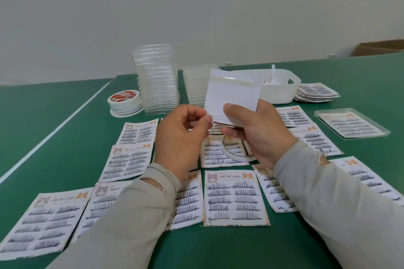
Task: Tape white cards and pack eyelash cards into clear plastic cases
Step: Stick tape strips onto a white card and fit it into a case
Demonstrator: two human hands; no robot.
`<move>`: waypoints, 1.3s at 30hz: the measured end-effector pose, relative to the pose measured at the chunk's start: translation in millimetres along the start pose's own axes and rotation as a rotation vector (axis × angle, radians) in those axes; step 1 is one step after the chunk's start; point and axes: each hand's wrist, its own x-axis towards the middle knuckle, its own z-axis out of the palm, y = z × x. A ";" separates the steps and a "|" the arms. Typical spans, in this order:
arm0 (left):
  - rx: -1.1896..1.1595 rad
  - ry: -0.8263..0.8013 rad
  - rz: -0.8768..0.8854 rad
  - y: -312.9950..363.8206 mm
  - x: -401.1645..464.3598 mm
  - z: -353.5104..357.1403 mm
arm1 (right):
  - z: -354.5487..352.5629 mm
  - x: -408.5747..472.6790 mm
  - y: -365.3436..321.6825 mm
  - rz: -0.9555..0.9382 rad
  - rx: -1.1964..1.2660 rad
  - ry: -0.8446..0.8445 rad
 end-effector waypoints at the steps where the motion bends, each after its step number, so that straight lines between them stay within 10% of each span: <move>1: -0.016 -0.001 -0.013 0.6 0.4 0.0 | -0.1 0.0 0.2 -0.017 -0.029 -0.001; 11: 0.379 -0.125 0.322 -1.0 -3.4 0.0 | 2.7 -1.5 1.4 -0.109 -0.109 0.086; 26: 0.081 0.020 0.065 2.4 1.5 -4.5 | 4.7 -4.5 -0.4 -0.183 -0.306 0.016; 39: -0.014 0.047 0.015 5.0 -0.1 -4.3 | -0.3 -3.1 -6.5 0.020 0.031 0.059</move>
